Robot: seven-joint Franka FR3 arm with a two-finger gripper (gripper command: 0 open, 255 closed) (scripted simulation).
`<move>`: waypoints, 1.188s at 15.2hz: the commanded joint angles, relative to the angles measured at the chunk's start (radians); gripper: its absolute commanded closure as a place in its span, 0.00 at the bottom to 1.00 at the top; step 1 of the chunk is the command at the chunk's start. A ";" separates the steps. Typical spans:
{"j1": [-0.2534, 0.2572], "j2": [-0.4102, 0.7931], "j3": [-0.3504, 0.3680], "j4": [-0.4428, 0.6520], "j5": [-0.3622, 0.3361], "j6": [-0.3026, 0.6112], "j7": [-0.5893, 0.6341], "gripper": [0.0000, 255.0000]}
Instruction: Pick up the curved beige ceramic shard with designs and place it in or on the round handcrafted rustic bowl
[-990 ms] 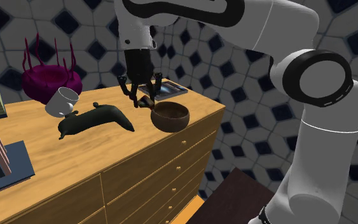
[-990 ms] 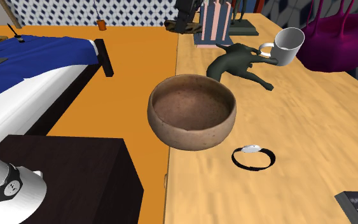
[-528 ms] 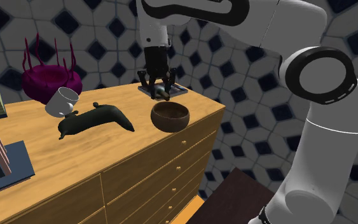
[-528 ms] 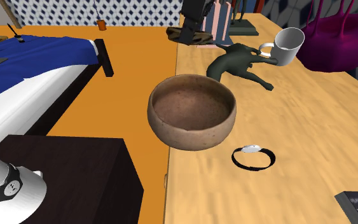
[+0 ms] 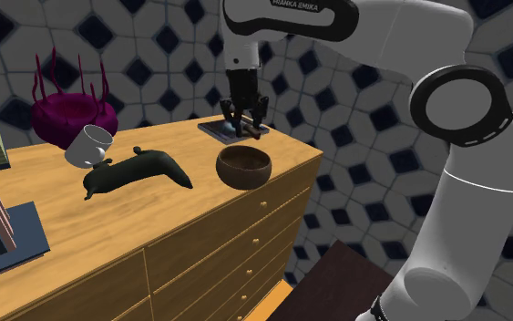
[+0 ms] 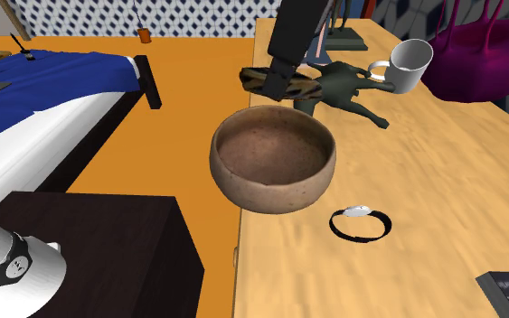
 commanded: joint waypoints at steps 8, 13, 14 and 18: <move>-0.007 -0.026 -0.003 -0.155 0.005 0.129 -0.011 1.00; -0.009 -0.032 -0.004 -0.212 0.005 0.180 -0.014 1.00; -0.009 -0.032 -0.004 -0.211 0.005 0.180 -0.014 1.00; -0.009 -0.032 -0.004 -0.211 0.005 0.180 -0.014 1.00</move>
